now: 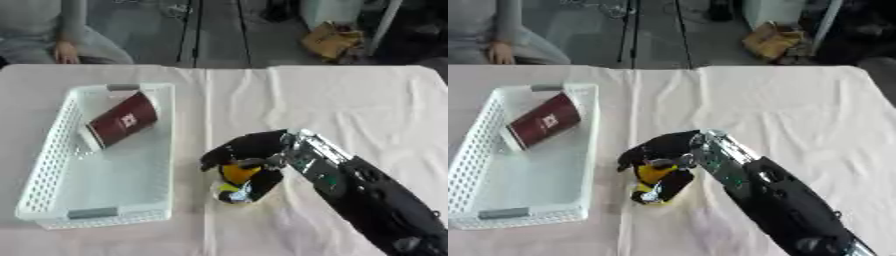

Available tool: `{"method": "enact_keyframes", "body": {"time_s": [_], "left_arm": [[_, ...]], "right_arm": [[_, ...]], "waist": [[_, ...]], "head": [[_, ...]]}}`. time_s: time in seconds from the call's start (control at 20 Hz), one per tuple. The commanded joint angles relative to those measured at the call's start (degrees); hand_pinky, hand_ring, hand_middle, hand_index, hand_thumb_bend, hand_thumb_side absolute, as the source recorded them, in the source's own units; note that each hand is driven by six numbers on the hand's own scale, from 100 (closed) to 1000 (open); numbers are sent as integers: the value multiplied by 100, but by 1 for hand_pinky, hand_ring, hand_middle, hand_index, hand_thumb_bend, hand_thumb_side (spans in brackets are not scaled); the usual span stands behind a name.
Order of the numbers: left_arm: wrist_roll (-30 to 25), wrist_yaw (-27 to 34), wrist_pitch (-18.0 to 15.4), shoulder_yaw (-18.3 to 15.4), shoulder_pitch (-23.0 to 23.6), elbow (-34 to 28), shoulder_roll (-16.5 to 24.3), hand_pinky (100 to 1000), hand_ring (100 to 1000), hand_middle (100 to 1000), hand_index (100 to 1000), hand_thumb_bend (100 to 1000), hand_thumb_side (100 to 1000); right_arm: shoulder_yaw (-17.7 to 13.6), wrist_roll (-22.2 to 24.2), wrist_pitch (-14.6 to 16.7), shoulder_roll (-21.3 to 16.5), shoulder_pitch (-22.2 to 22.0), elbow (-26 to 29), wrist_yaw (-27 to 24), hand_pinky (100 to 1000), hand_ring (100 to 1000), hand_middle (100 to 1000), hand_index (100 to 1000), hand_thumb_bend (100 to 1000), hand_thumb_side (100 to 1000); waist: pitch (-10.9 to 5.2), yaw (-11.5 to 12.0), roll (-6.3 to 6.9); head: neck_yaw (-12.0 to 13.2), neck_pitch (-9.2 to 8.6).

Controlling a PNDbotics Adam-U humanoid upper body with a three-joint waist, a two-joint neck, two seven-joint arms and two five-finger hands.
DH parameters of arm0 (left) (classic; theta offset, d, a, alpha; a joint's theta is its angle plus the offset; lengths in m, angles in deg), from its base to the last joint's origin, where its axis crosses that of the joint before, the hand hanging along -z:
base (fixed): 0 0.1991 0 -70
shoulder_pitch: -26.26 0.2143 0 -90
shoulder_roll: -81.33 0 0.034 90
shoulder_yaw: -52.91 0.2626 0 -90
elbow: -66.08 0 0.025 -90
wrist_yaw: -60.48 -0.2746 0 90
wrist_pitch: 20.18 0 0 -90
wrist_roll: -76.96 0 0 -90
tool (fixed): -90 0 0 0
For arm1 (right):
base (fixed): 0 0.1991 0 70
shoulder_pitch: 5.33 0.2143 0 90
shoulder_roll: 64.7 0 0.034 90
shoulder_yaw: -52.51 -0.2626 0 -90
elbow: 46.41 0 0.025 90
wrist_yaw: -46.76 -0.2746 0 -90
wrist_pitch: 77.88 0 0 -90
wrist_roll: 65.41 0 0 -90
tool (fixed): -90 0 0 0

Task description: Pick up objects on the table and place them in the box.

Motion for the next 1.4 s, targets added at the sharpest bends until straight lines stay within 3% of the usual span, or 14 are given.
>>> {"method": "enact_keyframes", "body": {"time_s": [0.05, 0.1, 0.15, 0.2, 0.35, 0.4, 0.45, 0.5, 0.6, 0.9, 1.35, 1.4], "left_arm": [[-12, 28, -7, -9, -73, -112, 45, 546, 816, 798, 826, 545, 856], [-13, 28, -7, -9, -73, -112, 45, 546, 816, 799, 826, 545, 856], [-13, 30, -7, -11, -73, -112, 46, 546, 816, 798, 826, 545, 856], [-13, 31, -8, -11, -73, -112, 46, 546, 816, 799, 826, 546, 857], [-14, 33, -9, -13, -73, -112, 44, 546, 816, 799, 826, 546, 857], [-15, 33, -9, -13, -72, -112, 45, 546, 816, 799, 826, 546, 857], [-15, 34, -10, -14, -71, -112, 47, 546, 816, 799, 826, 546, 857], [-15, 35, -10, -14, -71, -112, 48, 546, 815, 799, 826, 547, 857], [-16, 36, -10, -15, -71, -112, 48, 546, 815, 799, 826, 546, 857], [-15, 37, -11, -18, -70, -112, 50, 546, 815, 799, 826, 546, 857], [-15, 47, -7, -17, -53, -112, 64, 547, 815, 799, 827, 547, 856], [-15, 46, -6, -18, -51, -112, 67, 548, 815, 799, 827, 547, 855]], "right_arm": [[27, 695, 421, -48, 15, -70, 94, 820, 935, 993, 997, 322, 703], [30, 764, 402, -53, 16, -72, 111, 769, 913, 1000, 996, 322, 537], [32, 825, 387, -55, 18, -67, 128, 763, 909, 1000, 995, 321, 519], [32, 885, 370, -57, 17, -64, 147, 719, 883, 999, 992, 299, 315], [25, 1018, 324, -53, 15, -46, 175, 714, 879, 999, 992, 297, 296], [31, 1047, 326, -55, 12, -40, 170, 516, 749, 984, 978, 247, 167], [35, 1067, 339, -58, 11, -33, 159, 516, 749, 984, 978, 247, 167], [37, 1070, 364, -60, 12, -20, 142, 415, 652, 968, 969, 212, 184], [33, 1048, 420, -67, 13, -1, 104, 375, 608, 962, 960, 169, 186], [-35, 748, 517, -98, 39, 80, 71, 308, 557, 950, 944, 110, 179], [-270, 384, 385, -359, 368, 900, -173, 269, 537, 954, 935, 151, 173], [-297, 388, 352, -384, 410, 984, -233, 260, 535, 959, 930, 199, 174]], "waist": [[-58, -13, 15], [-58, -13, 15], [-59, -14, 15], [-59, -15, 15], [-59, -15, 16], [-59, -15, 17], [-60, -16, 17], [-61, -17, 17], [-61, -20, 18], [-70, -21, 22], [-120, -30, 11], [-129, -33, 8]], "head": [[-14, -57], [-17, -56], [-19, -55], [-19, -57], [-18, -62], [-21, -61], [-23, -59], [-22, -59], [-21, -60], [-16, -70], [-14, -60], [-13, -55]]}}
